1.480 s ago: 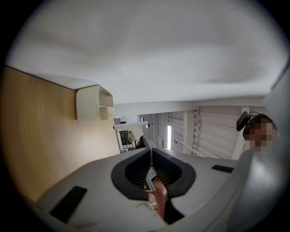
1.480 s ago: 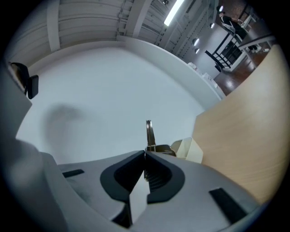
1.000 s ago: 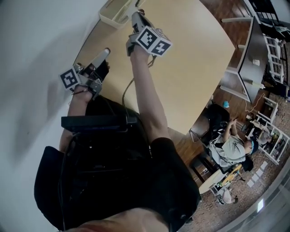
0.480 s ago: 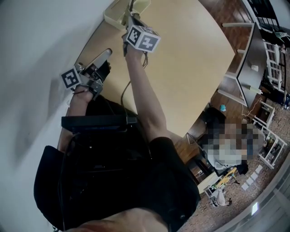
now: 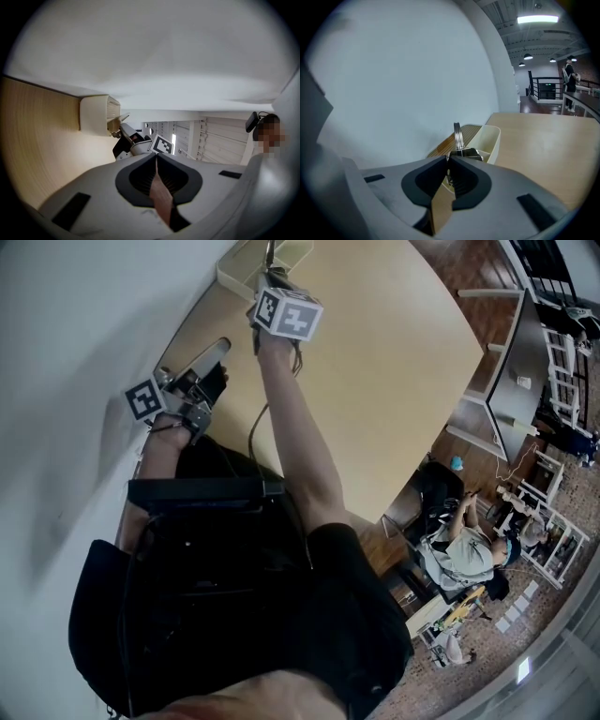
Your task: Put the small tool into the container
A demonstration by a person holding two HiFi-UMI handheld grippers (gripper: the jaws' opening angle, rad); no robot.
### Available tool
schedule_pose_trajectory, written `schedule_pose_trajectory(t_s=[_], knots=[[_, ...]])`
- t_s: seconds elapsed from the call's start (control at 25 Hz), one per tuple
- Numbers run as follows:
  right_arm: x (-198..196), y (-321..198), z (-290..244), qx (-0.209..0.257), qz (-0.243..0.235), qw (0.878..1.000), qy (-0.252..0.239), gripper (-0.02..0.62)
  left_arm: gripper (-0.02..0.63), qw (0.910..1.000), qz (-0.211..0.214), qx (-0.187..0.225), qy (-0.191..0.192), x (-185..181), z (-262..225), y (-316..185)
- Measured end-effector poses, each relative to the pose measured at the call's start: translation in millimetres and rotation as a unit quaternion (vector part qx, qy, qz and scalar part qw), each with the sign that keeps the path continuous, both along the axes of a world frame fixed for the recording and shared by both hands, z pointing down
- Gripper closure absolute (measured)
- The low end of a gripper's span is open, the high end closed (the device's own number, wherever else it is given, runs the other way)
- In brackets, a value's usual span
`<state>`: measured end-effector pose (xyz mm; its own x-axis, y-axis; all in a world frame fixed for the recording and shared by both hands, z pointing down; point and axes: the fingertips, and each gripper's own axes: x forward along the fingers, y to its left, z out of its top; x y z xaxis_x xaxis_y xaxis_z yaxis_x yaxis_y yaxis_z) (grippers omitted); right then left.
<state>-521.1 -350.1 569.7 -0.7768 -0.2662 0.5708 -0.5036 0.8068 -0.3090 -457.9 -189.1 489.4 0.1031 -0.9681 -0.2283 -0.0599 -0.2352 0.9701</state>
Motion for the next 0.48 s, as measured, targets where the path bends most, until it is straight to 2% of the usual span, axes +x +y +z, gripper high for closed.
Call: schedule_pose_trajectory(t_s=[0.2,0.48], knots=[[-4.1,2.7,2.5,-0.002,-0.011,1.000,0.014,0.548,0.594,1.0000,-0.002,-0.001,-0.001,-0.3,-0.3,1.8],[-9.1,14.3,8.3,-0.021,-0.032,0.999,-0.001,0.541,0.594,1.0000,-0.007,-0.002,-0.005,-2.8,-0.7,2.9]])
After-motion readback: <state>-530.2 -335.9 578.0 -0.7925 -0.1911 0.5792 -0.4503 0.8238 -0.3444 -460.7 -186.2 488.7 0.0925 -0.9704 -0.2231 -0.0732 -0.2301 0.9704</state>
